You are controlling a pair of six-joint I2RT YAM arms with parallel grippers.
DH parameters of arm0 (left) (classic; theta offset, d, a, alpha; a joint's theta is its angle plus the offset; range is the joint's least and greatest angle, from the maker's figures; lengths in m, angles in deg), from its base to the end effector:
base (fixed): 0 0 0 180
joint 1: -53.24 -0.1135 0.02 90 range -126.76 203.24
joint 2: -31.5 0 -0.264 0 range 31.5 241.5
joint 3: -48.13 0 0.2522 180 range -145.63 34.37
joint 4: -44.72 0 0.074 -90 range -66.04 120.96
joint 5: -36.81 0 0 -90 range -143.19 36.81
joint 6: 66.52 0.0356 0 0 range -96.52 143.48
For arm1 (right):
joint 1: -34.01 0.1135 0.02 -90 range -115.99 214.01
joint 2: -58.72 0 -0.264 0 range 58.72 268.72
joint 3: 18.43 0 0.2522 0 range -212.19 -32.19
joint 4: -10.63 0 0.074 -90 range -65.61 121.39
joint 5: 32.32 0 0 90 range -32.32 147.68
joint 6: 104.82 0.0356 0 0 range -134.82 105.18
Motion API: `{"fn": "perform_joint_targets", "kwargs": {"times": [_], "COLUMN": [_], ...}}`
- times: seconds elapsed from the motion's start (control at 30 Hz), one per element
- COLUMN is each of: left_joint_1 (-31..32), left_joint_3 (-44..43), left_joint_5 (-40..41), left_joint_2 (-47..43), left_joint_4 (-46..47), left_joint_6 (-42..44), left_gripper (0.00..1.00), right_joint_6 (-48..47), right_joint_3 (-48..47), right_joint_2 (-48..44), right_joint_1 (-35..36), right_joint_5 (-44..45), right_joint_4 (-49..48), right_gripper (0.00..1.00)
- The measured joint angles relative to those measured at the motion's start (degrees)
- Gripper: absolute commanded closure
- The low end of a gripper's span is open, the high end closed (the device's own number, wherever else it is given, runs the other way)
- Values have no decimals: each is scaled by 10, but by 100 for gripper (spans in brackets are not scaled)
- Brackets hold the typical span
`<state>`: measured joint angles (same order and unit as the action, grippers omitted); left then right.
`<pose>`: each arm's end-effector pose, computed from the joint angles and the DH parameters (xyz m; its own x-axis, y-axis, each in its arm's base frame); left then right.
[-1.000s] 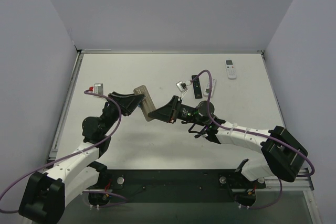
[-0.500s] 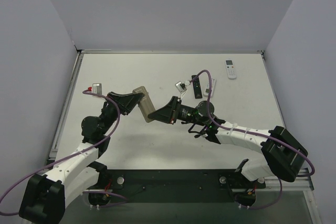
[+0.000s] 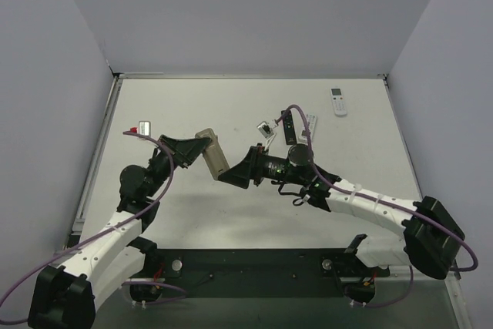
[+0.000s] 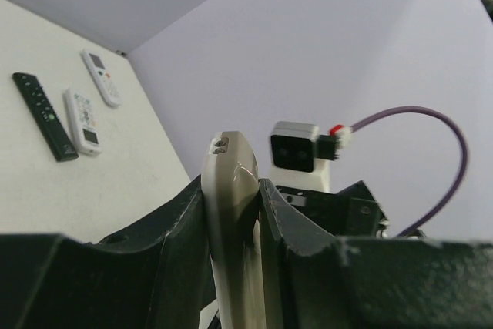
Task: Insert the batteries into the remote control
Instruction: Adjust the remote control.
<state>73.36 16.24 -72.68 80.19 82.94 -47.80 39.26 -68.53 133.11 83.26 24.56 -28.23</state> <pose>0.1718 -0.0756 0.2782 -0.4733 -0.7775 -0.4142 0.5224 0.1308 -0.8426 0.1676 0.2243 0.2901 -0.6970 0.2301 -0.6791 -0.7077 -0.0686 0.7032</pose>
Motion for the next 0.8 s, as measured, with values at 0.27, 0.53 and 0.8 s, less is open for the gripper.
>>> {"fn": "perform_joint_targets", "kwargs": {"times": [0.27, 0.53, 0.8], "left_joint_1": [-10, -11, -11], "left_joint_3": [-33, -35, -51], "left_joint_5": [-3, -5, -4], "left_joint_2": [-28, -33, -40], "left_joint_4": [-171, -265, -337], "left_joint_6": [28, 31, 29], "left_gripper": [100, 100, 100], "right_joint_6": [-230, -445, -630], "right_joint_3": [-107, -131, -205], "right_joint_2": [-125, -186, -102], "right_joint_1": [15, 23, 75], "right_joint_5": [85, 134, 136], "right_joint_4": [297, 401, 522], "right_gripper": [2, 0, 5]}}
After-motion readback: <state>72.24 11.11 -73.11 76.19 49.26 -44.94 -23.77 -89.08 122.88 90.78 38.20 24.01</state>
